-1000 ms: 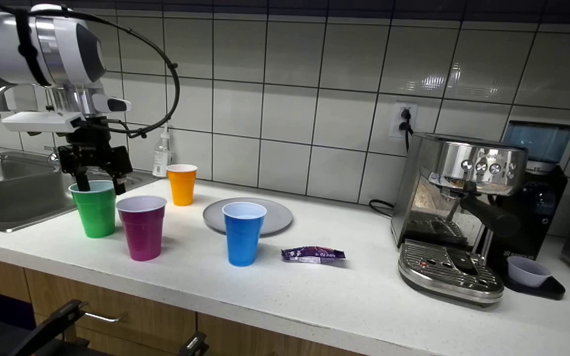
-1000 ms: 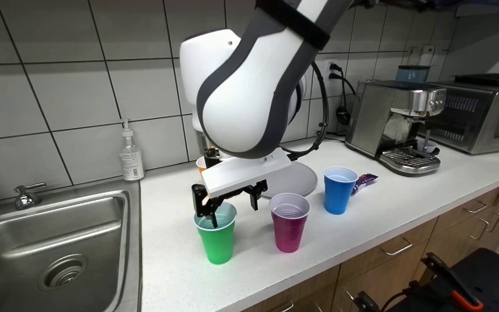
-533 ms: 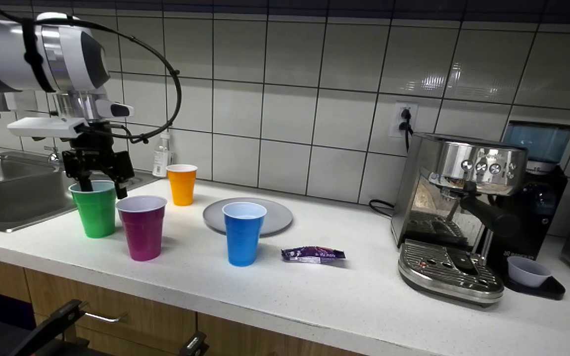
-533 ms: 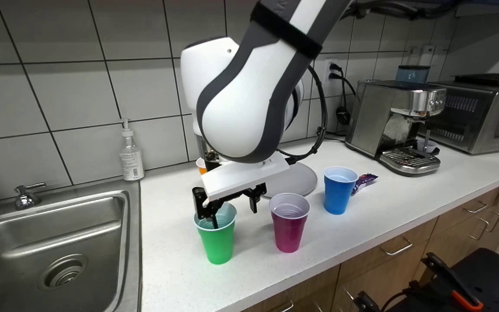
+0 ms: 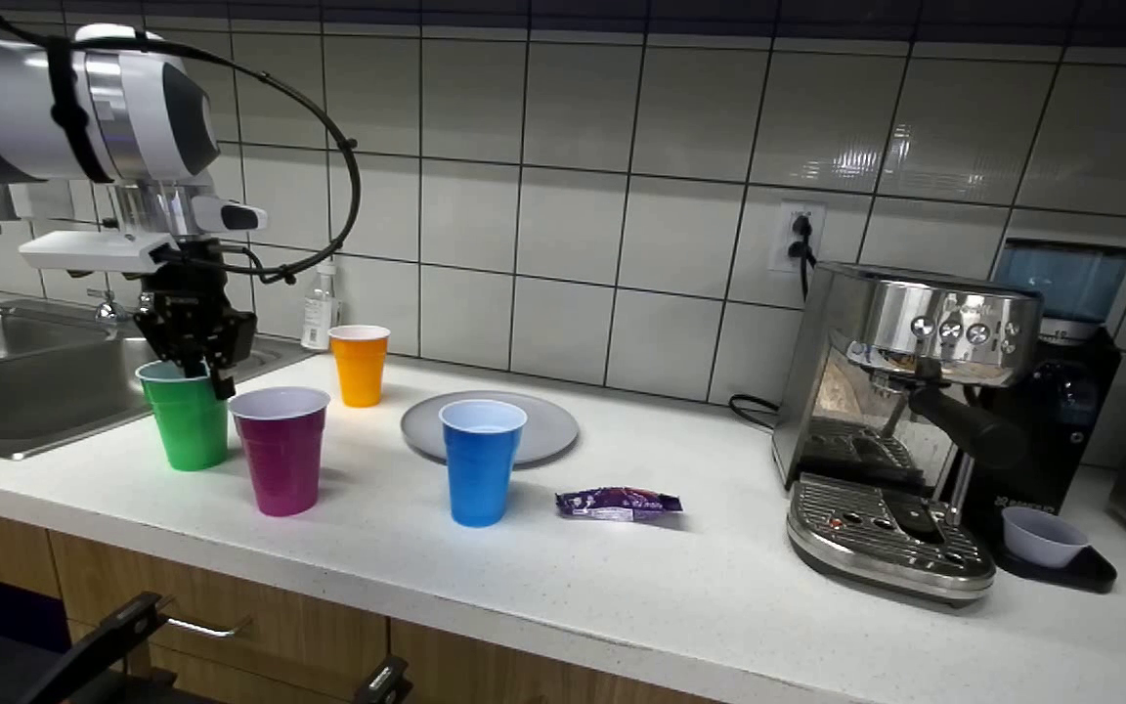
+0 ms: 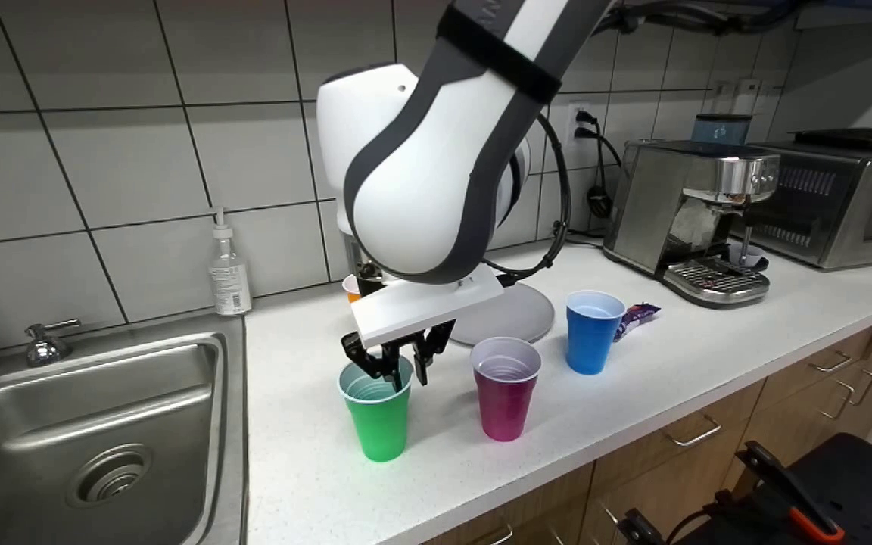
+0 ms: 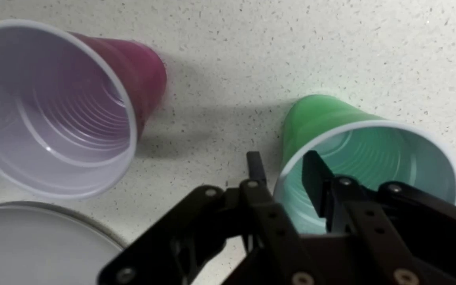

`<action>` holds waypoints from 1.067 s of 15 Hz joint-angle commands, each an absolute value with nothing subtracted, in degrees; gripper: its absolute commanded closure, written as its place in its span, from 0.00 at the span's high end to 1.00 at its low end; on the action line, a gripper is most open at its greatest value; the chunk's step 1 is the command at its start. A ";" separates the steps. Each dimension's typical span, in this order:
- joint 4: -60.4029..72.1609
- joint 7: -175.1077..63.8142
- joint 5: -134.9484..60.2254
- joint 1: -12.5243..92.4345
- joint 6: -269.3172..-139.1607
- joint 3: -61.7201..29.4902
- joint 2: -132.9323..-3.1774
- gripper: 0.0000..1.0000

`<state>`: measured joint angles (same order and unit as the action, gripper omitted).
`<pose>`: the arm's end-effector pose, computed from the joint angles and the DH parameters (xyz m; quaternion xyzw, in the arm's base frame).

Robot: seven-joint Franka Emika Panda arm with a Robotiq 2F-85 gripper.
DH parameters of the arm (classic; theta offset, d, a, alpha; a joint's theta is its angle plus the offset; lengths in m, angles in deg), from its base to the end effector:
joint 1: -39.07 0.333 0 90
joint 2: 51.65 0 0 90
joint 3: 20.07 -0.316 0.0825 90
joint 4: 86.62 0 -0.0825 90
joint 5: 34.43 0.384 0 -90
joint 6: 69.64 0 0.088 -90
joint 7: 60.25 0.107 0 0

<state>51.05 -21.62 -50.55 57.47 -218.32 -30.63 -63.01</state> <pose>0.4327 0.2477 0.2337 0.9979 0.0341 0.0310 0.0452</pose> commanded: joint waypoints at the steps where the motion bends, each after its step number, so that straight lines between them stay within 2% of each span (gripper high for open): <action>1: 50.50 -20.11 -51.10 58.60 -218.77 -29.73 -63.25 0.03; 2: 50.54 -20.15 -51.06 58.59 -218.79 -29.73 -63.24 0.00; 16: 51.98 -25.79 -43.69 58.01 -220.06 -31.92 -58.45 0.01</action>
